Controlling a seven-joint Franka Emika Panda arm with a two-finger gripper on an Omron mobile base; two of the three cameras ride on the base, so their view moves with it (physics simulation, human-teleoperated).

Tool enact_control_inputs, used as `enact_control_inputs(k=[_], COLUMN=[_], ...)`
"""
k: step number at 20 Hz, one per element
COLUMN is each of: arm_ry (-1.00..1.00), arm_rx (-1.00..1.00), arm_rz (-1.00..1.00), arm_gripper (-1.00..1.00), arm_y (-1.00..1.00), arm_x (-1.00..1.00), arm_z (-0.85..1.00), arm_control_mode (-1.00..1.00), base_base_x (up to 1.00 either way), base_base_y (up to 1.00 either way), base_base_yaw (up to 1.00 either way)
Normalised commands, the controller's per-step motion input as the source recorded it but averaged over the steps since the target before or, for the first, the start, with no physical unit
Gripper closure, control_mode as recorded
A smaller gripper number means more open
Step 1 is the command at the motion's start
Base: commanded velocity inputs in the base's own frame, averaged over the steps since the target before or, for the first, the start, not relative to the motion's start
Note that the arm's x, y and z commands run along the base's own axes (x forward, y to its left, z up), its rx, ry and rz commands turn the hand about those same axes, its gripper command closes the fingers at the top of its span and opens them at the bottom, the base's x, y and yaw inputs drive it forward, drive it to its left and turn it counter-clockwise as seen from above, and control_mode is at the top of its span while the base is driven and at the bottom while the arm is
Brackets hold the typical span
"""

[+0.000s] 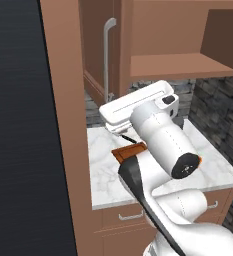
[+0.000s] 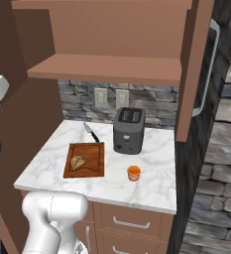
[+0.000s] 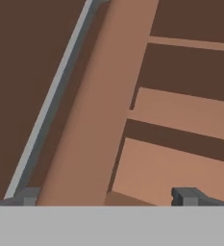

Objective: Pick the bread, place it on the cutting board, pick the jam, place it on the counter, and close the cabinet.

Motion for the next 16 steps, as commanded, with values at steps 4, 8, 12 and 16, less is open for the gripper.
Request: enact_control_inputs(k=[4, 8, 12, 16], arm_ry=[-0.01, -0.02, -0.02, -0.02], arm_rx=[0.04, 0.05, 0.05, 0.06], arm_rz=[-0.15, -0.16, -0.16, -0.15], arm_gripper=[-1.0, -1.0, -1.0, -1.0], arm_y=[-0.41, -0.45, -0.45, -0.46], arm_x=[0.44, 0.41, 0.44, 0.47], arm_z=[-0.02, 0.0, 0.0, 0.0], arm_control_mode=[-1.0, -1.0, -1.0, -1.0], base_base_x=[0.0, 0.0, 0.0, 0.0], base_base_y=[0.0, 0.0, 0.0, 0.0], base_base_yaw=[0.0, 0.0, 0.0, 0.0])
